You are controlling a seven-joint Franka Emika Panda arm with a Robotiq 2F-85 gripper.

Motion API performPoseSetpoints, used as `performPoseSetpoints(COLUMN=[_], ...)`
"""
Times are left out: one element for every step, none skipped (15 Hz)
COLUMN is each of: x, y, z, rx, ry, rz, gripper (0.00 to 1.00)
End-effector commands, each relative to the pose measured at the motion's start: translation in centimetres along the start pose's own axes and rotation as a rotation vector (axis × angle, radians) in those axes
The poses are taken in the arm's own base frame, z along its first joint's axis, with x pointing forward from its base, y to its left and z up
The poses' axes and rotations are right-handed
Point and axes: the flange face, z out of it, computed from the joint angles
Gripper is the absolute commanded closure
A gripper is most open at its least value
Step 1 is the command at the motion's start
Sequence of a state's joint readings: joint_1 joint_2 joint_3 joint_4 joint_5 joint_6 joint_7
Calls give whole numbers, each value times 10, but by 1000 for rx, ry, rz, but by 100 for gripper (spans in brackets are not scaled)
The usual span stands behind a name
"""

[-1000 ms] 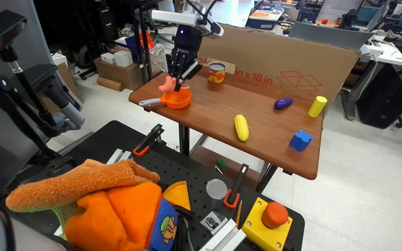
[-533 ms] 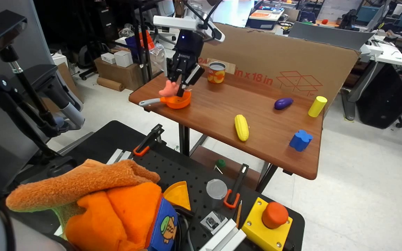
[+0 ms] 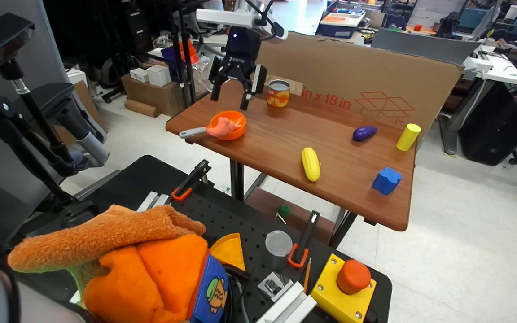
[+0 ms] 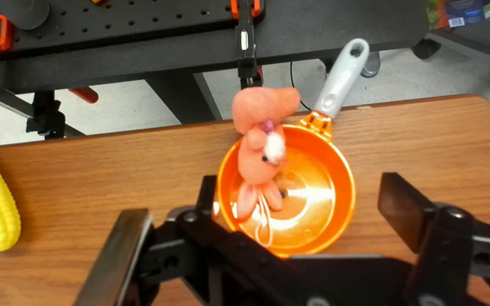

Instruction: Put the toy inside the orange pan

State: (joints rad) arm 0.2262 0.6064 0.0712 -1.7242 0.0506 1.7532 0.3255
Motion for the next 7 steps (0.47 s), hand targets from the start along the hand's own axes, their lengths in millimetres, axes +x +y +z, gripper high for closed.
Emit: performPoseSetpoints(x=[-12, -18, -29, -10, -16, -22, -25], y=[-17, -21, -24, -19, -23, -26, -27], z=[-32, -43, -56, -33, -44, -52, -57], rx=[11, 21, 17, 15, 17, 18, 19], ry=[63, 86, 113, 62, 81, 96, 105], rz=[-50, -66, -70, -44, -52, -58, -61], gripper=[0, 0, 0, 0, 0, 0, 0])
